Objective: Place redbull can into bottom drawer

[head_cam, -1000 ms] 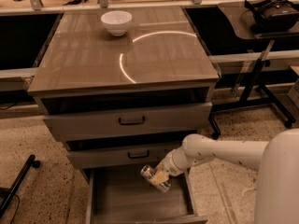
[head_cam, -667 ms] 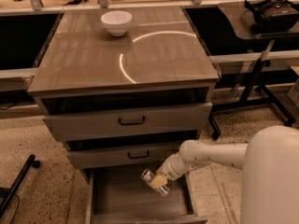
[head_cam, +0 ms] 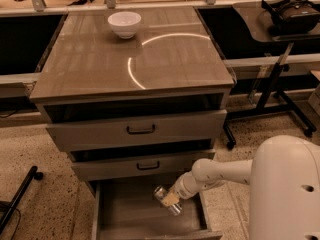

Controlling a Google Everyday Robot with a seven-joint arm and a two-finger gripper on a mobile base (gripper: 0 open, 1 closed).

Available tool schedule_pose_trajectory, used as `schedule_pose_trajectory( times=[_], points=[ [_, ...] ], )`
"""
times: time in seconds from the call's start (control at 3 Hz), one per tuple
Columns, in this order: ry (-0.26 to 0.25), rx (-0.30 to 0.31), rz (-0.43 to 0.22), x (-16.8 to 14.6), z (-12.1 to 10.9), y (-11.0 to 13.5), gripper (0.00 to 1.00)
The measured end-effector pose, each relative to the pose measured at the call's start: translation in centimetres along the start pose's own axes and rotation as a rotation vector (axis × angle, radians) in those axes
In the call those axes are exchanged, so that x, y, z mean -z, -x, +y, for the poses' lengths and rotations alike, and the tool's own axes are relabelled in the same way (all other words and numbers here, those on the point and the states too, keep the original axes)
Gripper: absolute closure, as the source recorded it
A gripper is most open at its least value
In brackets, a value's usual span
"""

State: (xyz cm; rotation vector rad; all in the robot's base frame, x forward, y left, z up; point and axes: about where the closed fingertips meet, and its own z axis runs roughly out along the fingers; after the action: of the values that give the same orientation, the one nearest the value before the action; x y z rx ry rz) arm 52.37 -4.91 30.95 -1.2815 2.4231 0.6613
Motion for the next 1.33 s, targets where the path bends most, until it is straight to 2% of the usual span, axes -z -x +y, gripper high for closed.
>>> schedule_pose_trajectory(
  times=[0.33,1.0,1.33],
  points=[
    [0.008,-0.037,-0.015,-1.3,-0.4,-1.1,0.59],
    [0.071,-0.091,-0.06,-4.1,-0.8,-3.2,0.12],
    [0.085,-0.094,-0.065,-4.5,-1.0,-3.5,0.0]
  ],
)
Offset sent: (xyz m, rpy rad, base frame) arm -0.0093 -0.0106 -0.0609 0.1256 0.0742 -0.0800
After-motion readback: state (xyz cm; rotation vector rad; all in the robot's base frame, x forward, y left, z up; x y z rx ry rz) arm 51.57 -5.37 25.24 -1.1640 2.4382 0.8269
